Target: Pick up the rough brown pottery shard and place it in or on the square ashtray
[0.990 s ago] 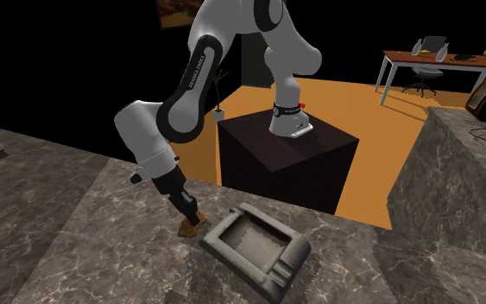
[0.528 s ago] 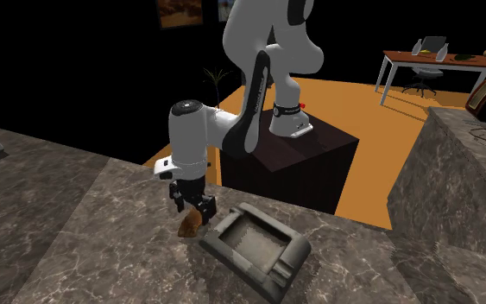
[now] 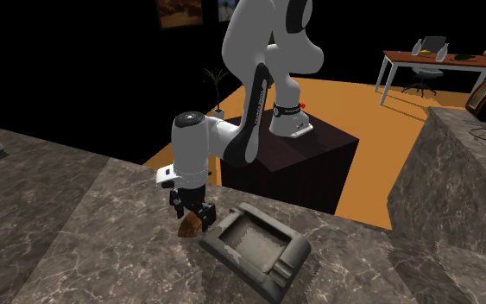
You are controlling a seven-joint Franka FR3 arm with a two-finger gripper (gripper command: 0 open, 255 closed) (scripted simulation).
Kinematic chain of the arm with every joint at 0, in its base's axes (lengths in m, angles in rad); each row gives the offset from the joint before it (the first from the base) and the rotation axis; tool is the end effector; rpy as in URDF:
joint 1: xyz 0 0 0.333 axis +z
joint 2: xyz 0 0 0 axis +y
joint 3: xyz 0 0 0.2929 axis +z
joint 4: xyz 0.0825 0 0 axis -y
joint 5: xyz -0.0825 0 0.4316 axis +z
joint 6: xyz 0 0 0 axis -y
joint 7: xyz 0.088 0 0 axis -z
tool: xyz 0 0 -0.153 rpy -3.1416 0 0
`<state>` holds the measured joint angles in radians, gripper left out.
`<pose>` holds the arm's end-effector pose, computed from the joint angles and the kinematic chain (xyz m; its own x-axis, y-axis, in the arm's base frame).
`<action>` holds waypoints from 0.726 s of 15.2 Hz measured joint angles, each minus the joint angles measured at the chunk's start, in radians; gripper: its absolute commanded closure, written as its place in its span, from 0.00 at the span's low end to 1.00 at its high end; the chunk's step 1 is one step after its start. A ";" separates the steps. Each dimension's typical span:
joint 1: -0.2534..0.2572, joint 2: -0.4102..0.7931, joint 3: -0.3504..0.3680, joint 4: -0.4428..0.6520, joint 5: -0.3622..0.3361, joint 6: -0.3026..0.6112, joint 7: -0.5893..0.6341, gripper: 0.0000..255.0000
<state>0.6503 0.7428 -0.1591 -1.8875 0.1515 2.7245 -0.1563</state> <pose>0.5750 0.2964 0.0190 0.8419 0.5297 0.1031 0.5277 -0.8481 0.0483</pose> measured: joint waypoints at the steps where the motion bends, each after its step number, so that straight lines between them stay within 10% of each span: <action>1: 0.000 0.000 0.000 0.000 0.000 0.000 0.000 0.00; 3: 0.000 0.000 0.000 0.000 0.000 0.001 0.000 0.00; 4: 0.000 0.000 0.000 0.000 0.000 0.001 0.000 1.00; 11: 0.000 0.000 0.000 0.000 0.000 0.001 0.000 1.00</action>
<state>0.6501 0.7432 -0.1590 -1.8877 0.1516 2.7254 -0.1564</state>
